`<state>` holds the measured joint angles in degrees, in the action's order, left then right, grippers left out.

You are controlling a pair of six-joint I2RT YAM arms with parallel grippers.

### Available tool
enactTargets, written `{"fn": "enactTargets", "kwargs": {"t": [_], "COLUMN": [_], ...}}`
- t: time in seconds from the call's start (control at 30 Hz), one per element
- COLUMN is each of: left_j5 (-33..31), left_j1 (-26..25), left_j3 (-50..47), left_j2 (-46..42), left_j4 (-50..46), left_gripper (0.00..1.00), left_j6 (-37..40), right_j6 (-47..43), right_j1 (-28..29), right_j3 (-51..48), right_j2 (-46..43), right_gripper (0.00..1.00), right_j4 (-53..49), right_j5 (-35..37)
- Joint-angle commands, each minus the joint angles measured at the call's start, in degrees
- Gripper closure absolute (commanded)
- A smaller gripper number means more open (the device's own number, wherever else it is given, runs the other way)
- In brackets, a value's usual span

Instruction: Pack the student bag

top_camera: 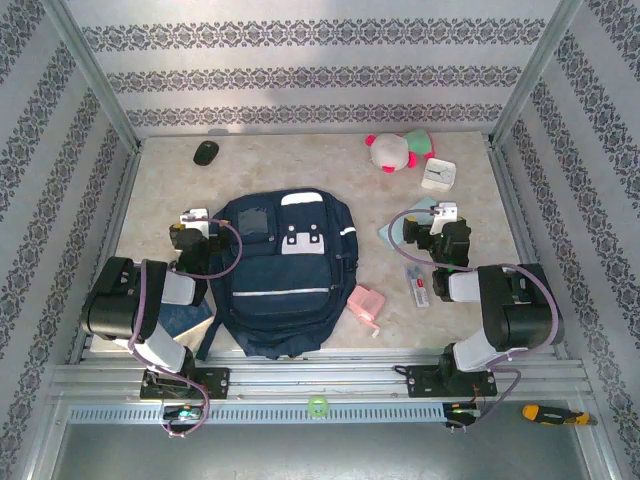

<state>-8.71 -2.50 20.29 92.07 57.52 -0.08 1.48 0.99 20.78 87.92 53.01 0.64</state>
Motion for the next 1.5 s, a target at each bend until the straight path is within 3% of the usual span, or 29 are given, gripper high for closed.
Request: {"fn": "enactTargets", "kwargs": {"t": [0.0,0.87,1.07,1.13,1.23,1.33,1.47], "left_j5": [0.8,3.8,4.3,3.0,2.5,8.0,10.6], "left_j1": [0.4,0.6,0.0,0.0,0.0,-1.6,-5.8], "left_j3": [0.8,0.6,5.8,8.8,16.5,22.3,25.2], "left_j2": [-0.5,-1.7,-15.1,-19.0,-23.3,-24.8,-25.5], "left_j4": [-0.6,-0.7,-21.3,-30.1,-51.0,-65.4,-79.5], "left_gripper": [0.01,0.01,0.0,0.03,0.2,0.33,0.32], "left_j6": [0.1,0.8,0.4,-4.0,-16.9,-25.4,-32.0], "right_j6": [-0.3,-0.3,1.2,1.2,7.9,10.7,21.8], "right_j1": [0.1,0.1,-0.8,-0.8,-0.9,-0.5,1.1], "right_j3": [0.8,0.8,1.0,3.0,12.8,24.9,29.2], "right_j2": [-0.4,-0.5,-1.1,-6.0,-14.9,-17.7,-19.9], "right_gripper": [0.02,0.02,0.02,0.02,0.02,0.02,0.02], "right_j4": [1.1,1.0,0.5,-8.0,-35.6,-60.3,-71.2], "right_j5": [0.5,0.6,0.3,0.6,0.6,-13.7,-26.8]}}
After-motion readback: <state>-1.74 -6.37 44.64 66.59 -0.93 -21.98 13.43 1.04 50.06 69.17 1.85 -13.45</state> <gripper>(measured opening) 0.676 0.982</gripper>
